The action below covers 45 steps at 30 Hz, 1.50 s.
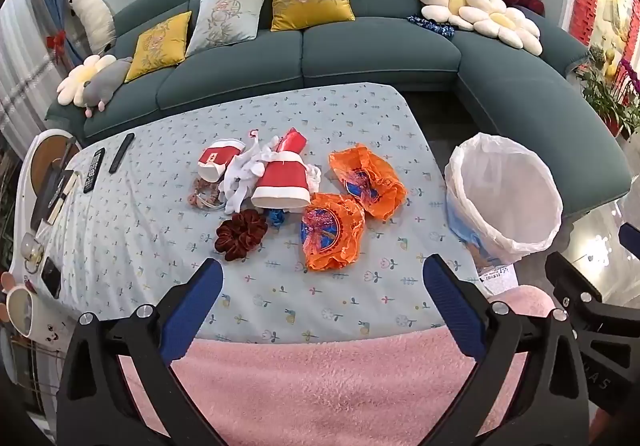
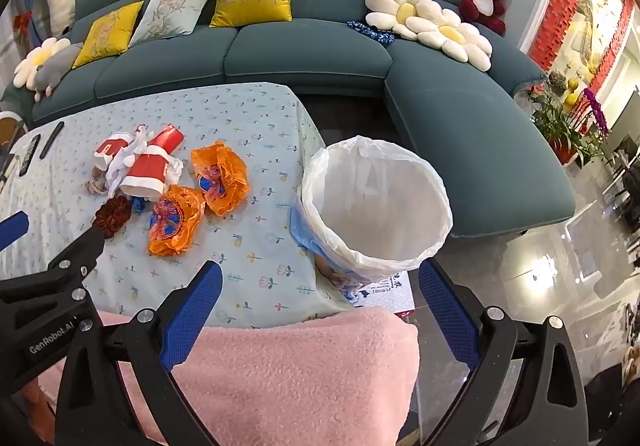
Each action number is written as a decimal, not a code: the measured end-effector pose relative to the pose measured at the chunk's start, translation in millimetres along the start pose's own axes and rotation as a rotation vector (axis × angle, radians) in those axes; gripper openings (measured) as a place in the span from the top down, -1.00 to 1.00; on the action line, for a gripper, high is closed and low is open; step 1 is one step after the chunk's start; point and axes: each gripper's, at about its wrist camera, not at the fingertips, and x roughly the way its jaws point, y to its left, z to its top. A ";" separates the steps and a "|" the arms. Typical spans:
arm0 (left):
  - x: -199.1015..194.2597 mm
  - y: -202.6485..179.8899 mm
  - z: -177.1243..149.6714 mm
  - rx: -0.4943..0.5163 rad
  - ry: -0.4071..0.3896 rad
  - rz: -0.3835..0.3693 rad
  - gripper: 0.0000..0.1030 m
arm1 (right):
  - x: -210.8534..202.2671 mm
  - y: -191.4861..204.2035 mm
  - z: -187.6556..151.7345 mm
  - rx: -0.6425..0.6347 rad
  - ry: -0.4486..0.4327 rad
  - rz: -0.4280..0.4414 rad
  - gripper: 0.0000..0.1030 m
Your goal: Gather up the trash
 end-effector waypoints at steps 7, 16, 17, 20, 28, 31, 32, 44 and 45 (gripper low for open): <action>-1.0 1.1 0.0 -0.011 -0.006 -0.014 -0.86 | -2.9 -1.7 0.1 0.008 -0.014 -0.017 -0.83; -5.8 3.1 5.0 -0.013 -0.016 -0.011 -0.86 | -2.5 -0.6 -3.2 0.012 -0.026 -0.017 -0.83; -6.9 3.7 6.8 -0.013 -0.017 -0.010 -0.86 | -9.9 -0.9 -1.5 0.009 -0.025 -0.020 -0.83; -10.9 1.8 13.3 -0.013 -0.018 -0.009 -0.86 | -11.0 -0.9 -1.7 0.008 -0.029 -0.021 -0.83; -12.9 1.0 11.1 -0.014 -0.027 -0.007 -0.86 | -14.7 -0.1 -1.5 0.006 -0.037 -0.022 -0.83; -16.7 1.9 13.1 -0.014 -0.030 -0.007 -0.86 | -14.5 0.2 -1.6 0.005 -0.037 -0.022 -0.83; -17.3 2.0 14.3 -0.014 -0.030 -0.007 -0.86 | -14.7 0.4 -1.4 0.004 -0.037 -0.023 -0.83; -18.1 0.5 12.1 -0.024 -0.035 -0.005 -0.86 | -15.4 1.2 -0.9 0.006 -0.041 -0.022 -0.83; -17.2 0.8 12.0 -0.025 -0.035 -0.004 -0.86 | -15.2 1.3 -0.7 0.005 -0.041 -0.023 -0.83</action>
